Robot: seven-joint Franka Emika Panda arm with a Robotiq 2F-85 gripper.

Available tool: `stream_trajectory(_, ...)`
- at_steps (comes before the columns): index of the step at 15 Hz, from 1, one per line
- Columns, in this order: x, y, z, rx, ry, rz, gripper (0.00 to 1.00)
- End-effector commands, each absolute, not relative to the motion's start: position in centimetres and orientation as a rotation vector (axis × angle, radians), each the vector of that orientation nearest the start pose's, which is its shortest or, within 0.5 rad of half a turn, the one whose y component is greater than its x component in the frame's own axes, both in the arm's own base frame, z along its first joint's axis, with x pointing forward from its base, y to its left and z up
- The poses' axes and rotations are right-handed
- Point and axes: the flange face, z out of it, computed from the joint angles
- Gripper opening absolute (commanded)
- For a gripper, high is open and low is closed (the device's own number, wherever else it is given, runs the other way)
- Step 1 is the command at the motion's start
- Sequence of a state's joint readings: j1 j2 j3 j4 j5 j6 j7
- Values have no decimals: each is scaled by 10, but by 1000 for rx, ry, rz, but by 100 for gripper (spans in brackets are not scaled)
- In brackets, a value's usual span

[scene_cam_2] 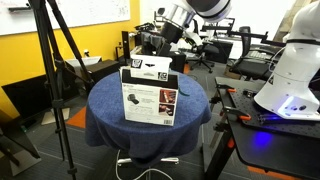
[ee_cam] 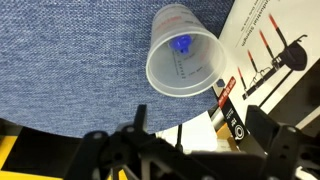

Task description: Put the marker in the cup

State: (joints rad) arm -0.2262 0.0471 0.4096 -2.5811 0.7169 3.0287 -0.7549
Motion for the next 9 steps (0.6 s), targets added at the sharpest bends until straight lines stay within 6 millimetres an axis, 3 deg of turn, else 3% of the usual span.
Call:
stream_trajectory(1,465,36,280,-2928,-343,-639,100)
stream_trajectory(9,465,37,284,-2924,-341,-642,100)
